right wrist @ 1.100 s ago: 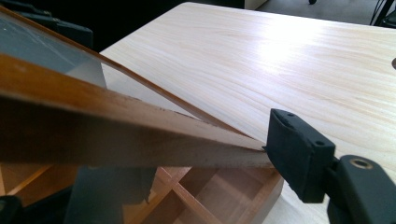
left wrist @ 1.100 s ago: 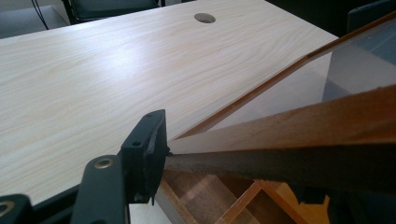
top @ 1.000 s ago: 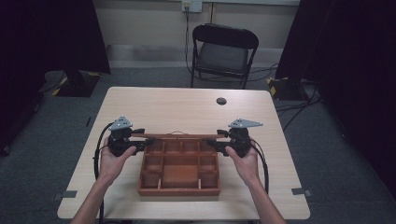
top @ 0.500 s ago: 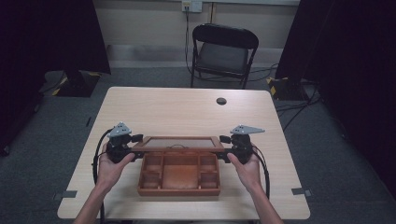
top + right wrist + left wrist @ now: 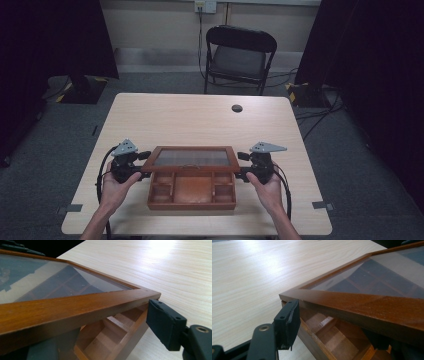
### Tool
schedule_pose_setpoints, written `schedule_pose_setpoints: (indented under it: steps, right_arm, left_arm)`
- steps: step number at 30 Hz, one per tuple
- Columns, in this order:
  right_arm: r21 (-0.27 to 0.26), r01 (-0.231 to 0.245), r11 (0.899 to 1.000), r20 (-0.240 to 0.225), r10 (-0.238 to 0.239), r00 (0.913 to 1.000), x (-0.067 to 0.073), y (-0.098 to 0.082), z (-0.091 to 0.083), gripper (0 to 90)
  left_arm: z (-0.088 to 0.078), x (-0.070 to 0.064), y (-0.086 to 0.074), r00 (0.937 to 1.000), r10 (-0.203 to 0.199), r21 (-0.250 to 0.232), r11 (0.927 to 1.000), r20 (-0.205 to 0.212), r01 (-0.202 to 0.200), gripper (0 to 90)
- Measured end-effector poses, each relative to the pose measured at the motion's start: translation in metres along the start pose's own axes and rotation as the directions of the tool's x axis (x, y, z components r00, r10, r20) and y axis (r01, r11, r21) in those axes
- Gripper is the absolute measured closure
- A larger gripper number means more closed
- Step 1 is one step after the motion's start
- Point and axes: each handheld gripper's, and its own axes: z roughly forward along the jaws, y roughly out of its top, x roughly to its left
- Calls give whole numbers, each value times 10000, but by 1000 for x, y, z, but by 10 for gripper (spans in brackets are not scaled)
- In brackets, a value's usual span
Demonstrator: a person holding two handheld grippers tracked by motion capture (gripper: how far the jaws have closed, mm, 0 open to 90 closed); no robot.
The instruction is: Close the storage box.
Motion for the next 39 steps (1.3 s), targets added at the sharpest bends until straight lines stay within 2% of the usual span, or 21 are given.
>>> schedule_pose_setpoints:
  steps: [7, 10, 13, 14, 20, 26, 28, 35, 39]
  right_arm:
    - [175, 134, 9998, 8, -134, 9999, 0, -9, -1, 292]
    - [326, 233, 9992, -7, -233, 9997, 0, -12, -2, 293]
    - [398, 286, 9988, 52, -288, 9996, -1, -17, -3, 297]
    - [441, 261, 9987, 33, -262, 9997, -2, -19, -4, 297]
    - [551, 319, 9980, 33, -322, 9995, -3, -25, -10, 305]
    - [670, 285, 9973, -19, -285, 9996, -4, -33, -11, 305]
    - [702, 288, 9971, -36, -286, 9996, -4, -35, -10, 305]
    - [715, 450, 9964, -7, -450, 9990, -4, -38, -13, 314]
    - [624, 206, 9978, -16, -205, 9998, -6, -41, -14, 316]
  left_arm:
    - [0, -2, -9, 9996, 287, 463, 9985, 6, -287, 340]
    - [-2, 2, -14, 9999, 132, 454, 9989, -26, -130, 341]
    - [-5, 6, -20, 9993, -355, 254, 9991, 139, 351, 341]
    - [-6, 7, -21, 9992, -380, 266, 9989, 124, 377, 341]
    - [-6, 4, -26, 9999, -68, 557, 9984, 84, 64, 344]
    - [-3, 3, -33, 9999, -30, 889, 9960, 108, 21, 340]
    - [-3, 2, -35, 9999, 118, 936, 9955, 70, -124, 347]
    - [-4, 1, -39, 10000, 72, 1000, 9950, 35, -75, 353]
    - [-4, 4, -40, 10000, -41, 918, 9958, 6, 40, 345]
